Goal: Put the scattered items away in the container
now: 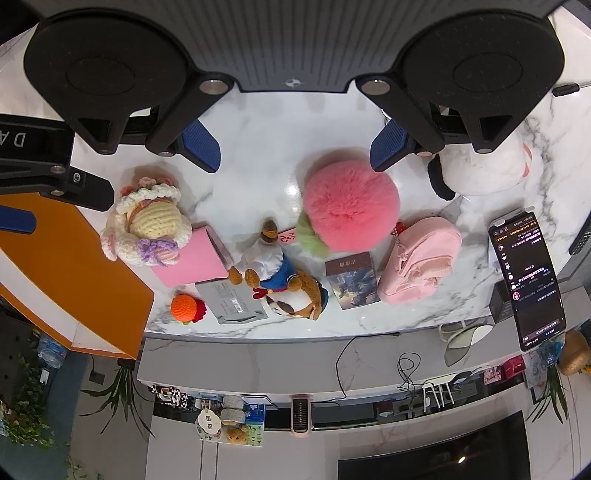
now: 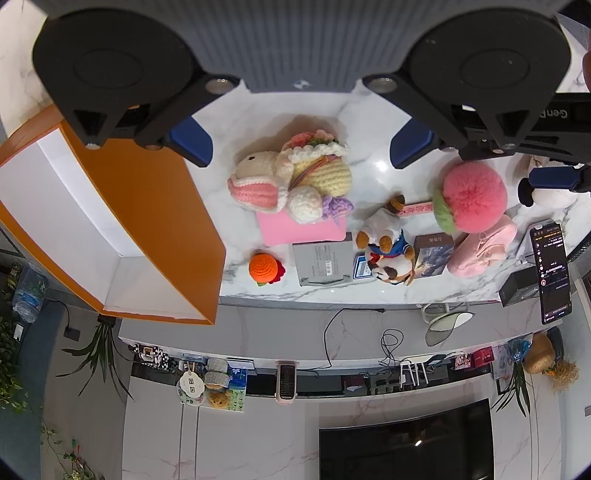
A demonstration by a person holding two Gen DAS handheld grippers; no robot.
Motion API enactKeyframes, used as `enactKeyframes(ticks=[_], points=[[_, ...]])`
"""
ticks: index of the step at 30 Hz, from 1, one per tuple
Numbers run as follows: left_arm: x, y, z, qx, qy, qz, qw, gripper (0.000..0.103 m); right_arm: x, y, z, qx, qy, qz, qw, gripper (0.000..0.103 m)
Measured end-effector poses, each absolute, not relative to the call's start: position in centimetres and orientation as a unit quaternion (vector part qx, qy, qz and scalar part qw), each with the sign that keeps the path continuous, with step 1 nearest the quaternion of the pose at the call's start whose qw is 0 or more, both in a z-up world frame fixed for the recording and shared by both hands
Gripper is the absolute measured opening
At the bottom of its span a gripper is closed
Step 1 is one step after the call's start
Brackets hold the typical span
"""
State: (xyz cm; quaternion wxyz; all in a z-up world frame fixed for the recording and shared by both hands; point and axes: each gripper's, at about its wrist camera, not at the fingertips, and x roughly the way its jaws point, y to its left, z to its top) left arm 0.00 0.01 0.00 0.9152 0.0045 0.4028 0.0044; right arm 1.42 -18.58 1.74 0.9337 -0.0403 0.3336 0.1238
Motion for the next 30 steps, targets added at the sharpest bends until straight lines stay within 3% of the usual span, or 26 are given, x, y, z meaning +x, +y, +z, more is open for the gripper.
enactKeyframes(ticks=[30], points=[[-0.07, -0.27, -0.20, 0.006, 0.404, 0.003, 0.915, 0.103, 1.37, -18.55, 1.64, -0.040, 0.332, 0.126, 0.934, 0.103]])
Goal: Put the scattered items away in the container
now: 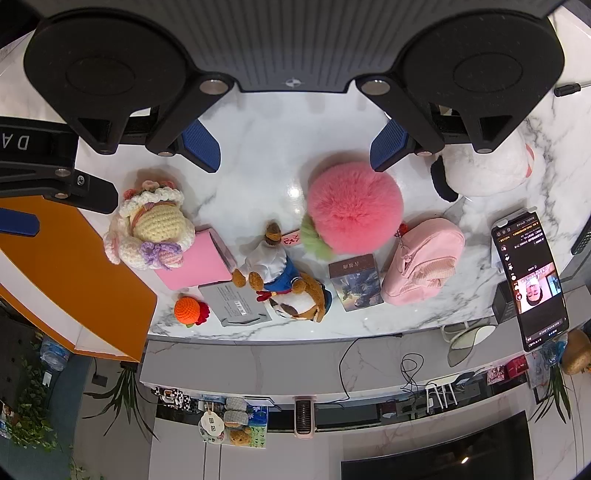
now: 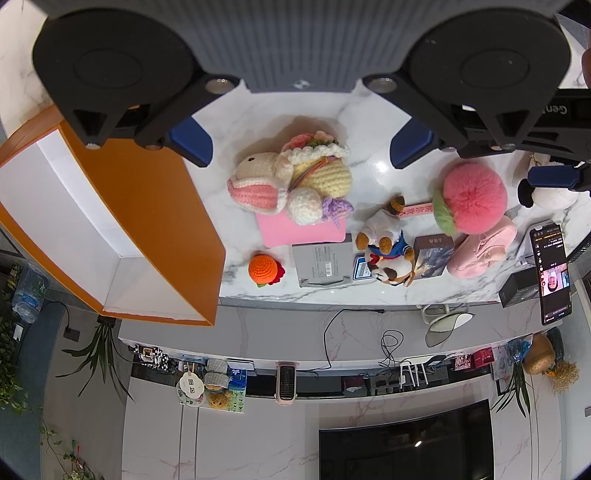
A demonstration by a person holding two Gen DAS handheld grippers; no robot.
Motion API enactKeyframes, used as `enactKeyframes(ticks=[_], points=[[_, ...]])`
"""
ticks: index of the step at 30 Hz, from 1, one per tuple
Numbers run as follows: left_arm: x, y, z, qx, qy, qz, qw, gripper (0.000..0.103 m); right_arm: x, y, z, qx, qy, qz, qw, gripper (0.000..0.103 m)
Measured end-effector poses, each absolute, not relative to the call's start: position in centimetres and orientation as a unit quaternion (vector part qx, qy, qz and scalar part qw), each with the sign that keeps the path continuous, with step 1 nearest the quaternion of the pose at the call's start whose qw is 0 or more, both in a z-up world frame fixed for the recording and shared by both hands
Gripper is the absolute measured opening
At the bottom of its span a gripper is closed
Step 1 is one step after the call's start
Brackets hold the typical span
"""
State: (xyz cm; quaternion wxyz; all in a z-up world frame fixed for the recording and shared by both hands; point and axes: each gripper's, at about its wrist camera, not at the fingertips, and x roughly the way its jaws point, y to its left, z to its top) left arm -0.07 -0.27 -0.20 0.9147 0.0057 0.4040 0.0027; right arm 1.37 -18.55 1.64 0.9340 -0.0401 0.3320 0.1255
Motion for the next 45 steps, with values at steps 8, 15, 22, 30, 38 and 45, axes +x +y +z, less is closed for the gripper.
enactKeyframes(ticks=[8, 15, 22, 30, 38, 45], points=[[-0.03, -0.13, -0.14, 0.005, 0.405, 0.002, 0.914, 0.103, 1.33, -18.54, 1.69, -0.040, 0.332, 0.125, 0.934, 0.103], [-0.05, -0.13, -0.22, 0.006, 0.406, 0.002, 0.914, 0.103, 1.34, -18.50, 1.60, -0.039, 0.333, 0.124, 0.934, 0.103], [0.00, -0.17, -0.26, 0.006, 0.407, 0.002, 0.913, 0.103, 1.39, -18.47, 1.51, -0.040, 0.334, 0.125, 0.933, 0.103], [0.00, -0.10, -0.28, 0.006, 0.407, 0.001, 0.913, 0.103, 1.36, -18.43, 1.45, -0.039, 0.335, 0.125, 0.933, 0.103], [0.01, -0.08, -0.30, 0.006, 0.407, 0.002, 0.913, 0.103, 1.40, -18.41, 1.42, -0.039, 0.335, 0.126, 0.933, 0.103], [0.02, -0.03, -0.32, 0.005, 0.407, 0.002, 0.913, 0.103, 1.46, -18.36, 1.37, -0.039, 0.335, 0.126, 0.933, 0.103]])
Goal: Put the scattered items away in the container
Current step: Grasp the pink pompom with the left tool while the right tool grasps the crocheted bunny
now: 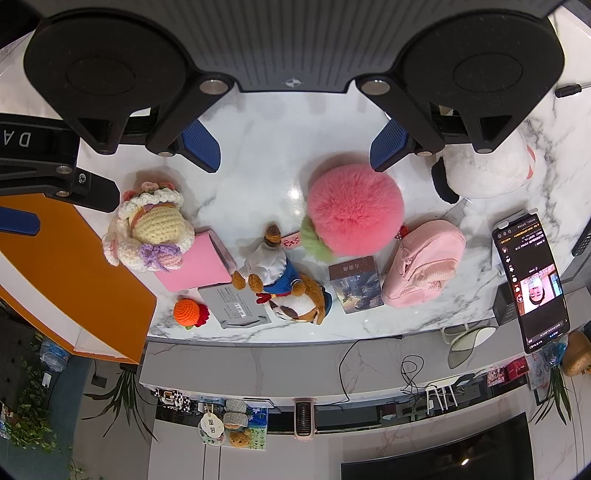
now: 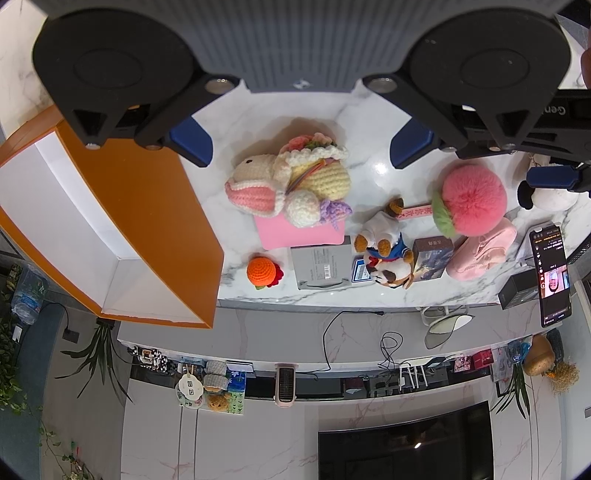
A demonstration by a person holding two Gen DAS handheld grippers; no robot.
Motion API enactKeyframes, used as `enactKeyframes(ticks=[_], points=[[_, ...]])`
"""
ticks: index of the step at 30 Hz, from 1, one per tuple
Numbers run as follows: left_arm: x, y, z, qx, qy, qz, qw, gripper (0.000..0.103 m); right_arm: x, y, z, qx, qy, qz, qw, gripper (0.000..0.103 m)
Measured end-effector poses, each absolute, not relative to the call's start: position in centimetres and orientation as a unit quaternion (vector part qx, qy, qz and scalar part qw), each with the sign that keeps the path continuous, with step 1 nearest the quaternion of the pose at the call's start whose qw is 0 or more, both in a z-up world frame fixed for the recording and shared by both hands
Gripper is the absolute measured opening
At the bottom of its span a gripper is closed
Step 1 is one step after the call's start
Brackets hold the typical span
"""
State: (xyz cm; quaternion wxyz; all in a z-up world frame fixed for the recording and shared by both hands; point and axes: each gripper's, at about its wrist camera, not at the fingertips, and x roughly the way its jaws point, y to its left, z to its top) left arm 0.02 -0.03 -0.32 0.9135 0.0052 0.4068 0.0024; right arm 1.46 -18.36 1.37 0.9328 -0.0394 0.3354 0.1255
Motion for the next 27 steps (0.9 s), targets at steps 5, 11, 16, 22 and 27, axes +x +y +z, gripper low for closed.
enactKeyframes(ticks=[5, 11, 16, 22, 27], points=[[0.0, 0.0, -0.3, 0.004, 0.407, 0.003, 0.914, 0.103, 1.4, -18.3, 1.3, -0.039, 0.335, 0.126, 0.933, 0.103], [0.6, 0.6, -1.3, 0.001, 0.410, 0.009, 0.912, 0.103, 1.6, -18.4, 1.1, -0.043, 0.337, 0.124, 0.932, 0.103], [1.7, 1.6, -2.5, -0.010, 0.415, 0.016, 0.910, 0.103, 2.2, -18.4, 0.4, -0.049, 0.348, 0.120, 0.928, 0.103], [3.3, 2.1, -3.4, -0.009, 0.417, 0.023, 0.909, 0.103, 3.7, -17.6, -0.3, -0.057, 0.354, 0.110, 0.927, 0.103], [4.7, 2.6, -3.9, -0.004, 0.408, 0.036, 0.912, 0.103, 5.0, -16.8, -0.8, -0.065, 0.351, 0.106, 0.928, 0.103]])
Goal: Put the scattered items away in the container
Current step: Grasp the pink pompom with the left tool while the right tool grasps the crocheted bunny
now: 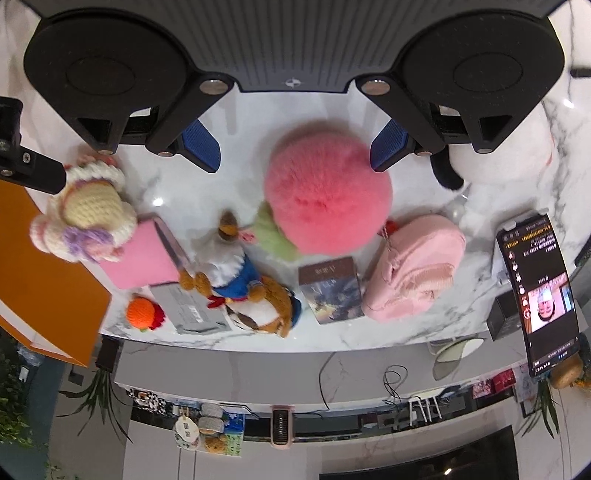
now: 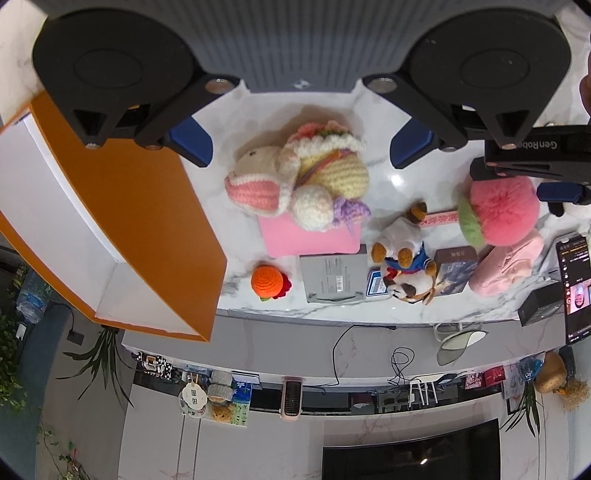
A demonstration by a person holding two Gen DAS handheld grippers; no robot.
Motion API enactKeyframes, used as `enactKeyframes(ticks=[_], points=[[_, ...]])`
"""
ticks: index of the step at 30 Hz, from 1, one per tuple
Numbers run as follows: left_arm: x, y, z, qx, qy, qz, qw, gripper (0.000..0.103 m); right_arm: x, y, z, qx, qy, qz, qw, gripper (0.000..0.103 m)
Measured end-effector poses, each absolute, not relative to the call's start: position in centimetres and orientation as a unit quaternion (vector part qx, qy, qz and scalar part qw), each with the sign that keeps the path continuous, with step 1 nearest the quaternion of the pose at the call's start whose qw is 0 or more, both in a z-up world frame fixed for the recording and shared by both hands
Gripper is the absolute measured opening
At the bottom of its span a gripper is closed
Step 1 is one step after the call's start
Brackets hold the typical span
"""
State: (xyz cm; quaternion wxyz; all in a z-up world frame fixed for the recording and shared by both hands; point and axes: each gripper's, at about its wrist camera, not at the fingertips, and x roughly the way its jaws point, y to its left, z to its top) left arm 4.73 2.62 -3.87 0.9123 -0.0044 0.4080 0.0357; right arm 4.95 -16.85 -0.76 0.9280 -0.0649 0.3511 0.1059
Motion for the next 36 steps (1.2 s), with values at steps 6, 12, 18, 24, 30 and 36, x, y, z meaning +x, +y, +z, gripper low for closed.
enactKeyframes(ticks=[6, 12, 18, 24, 30, 36], points=[[6.2, 3.3, -5.1, -0.017, 0.419, 0.037, 0.907, 0.103, 6.4, -15.9, -1.5, -0.078, 0.349, 0.102, 0.928, 0.103], [7.5, 3.7, -6.1, -0.027, 0.428, 0.042, 0.902, 0.103, 7.9, -15.4, -2.6, -0.084, 0.362, 0.093, 0.924, 0.103], [8.3, 3.8, -6.9, -0.026, 0.426, 0.042, 0.903, 0.103, 9.0, -15.2, -3.5, -0.085, 0.374, 0.086, 0.920, 0.103], [8.6, 3.9, -7.3, -0.014, 0.415, 0.040, 0.909, 0.103, 9.8, -15.2, -4.3, -0.082, 0.383, 0.089, 0.916, 0.103], [8.9, 4.0, -7.4, -0.017, 0.410, 0.038, 0.911, 0.103, 10.4, -15.4, -5.0, -0.081, 0.392, 0.089, 0.912, 0.103], [9.0, 4.3, -7.4, -0.019, 0.411, 0.040, 0.911, 0.103, 10.8, -15.7, -5.2, -0.076, 0.395, 0.091, 0.911, 0.103]])
